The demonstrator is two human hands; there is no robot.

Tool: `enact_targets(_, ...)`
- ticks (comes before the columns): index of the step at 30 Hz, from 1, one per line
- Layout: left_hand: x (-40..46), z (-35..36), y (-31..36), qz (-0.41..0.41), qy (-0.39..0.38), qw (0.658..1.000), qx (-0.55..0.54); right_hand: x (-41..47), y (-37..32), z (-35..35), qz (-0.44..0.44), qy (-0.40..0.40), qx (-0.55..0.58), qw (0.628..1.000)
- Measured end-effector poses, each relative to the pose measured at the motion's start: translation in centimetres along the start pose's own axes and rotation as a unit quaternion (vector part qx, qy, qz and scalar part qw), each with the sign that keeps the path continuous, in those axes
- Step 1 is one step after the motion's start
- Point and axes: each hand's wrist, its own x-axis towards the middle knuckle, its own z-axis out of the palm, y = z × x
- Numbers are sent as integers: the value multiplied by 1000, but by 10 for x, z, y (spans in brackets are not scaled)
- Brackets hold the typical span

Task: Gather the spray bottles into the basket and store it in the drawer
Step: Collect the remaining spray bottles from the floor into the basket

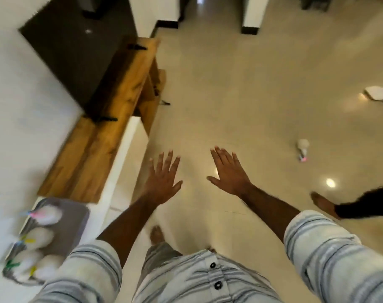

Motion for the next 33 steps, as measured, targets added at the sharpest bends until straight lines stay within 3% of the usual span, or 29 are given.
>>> enact_targets(7,128,-30,158,186,-25,981,46,-96,158,4,204,18,72,976)
enact_targets(16,252,-29,319,352,-65,932,64,-146,290,19,345,2,104,933)
enact_targets(23,364,-32,421,446,-77,884,113,-146,398,27,432,-22,123,893)
enact_targets(33,553,-21,546,495,-111,847,157,-81,570,51,468,-31,213,857)
